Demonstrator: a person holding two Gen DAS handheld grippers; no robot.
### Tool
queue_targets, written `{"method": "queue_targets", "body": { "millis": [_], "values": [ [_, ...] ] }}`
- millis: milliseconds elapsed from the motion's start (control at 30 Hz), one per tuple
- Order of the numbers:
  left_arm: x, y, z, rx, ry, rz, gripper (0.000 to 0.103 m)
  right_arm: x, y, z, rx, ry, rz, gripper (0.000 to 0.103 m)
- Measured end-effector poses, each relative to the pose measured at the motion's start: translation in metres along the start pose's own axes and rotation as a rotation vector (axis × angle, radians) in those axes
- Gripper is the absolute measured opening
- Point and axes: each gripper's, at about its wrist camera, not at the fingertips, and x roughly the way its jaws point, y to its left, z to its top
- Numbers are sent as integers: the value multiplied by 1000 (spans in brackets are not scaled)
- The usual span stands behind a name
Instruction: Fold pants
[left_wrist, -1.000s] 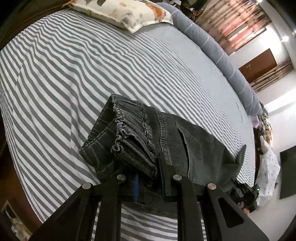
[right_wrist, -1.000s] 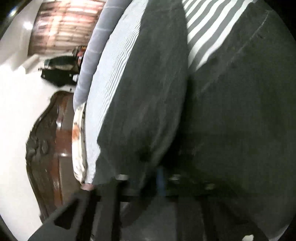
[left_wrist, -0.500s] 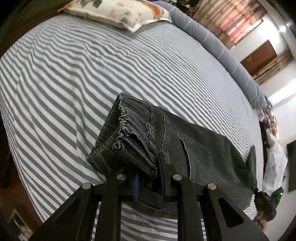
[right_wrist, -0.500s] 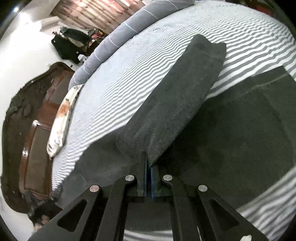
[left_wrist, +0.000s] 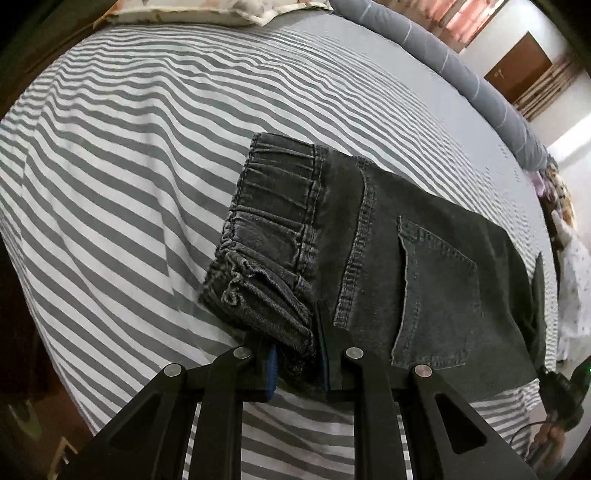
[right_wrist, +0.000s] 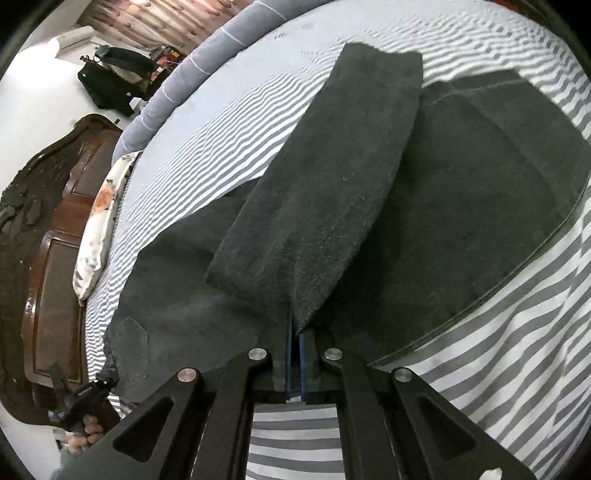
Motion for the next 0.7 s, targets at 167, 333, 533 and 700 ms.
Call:
{"method": "queue_targets", "body": {
  "millis": [167,333,533,700],
  "values": [
    [-3,1,-1,11,-9,-23,18,-10,4,0,-25,-23,-22,2],
    [5,-4,-2,35,-2,31,19,21,-11,-7,24,73,-50,2],
    [-7,-27,-8,110,15,115,27,18,-15,4,52,93,51,10],
    [-34,-49,-28,188,-36,174,34,15,-24,12,87,99,109,11]
  ]
}}
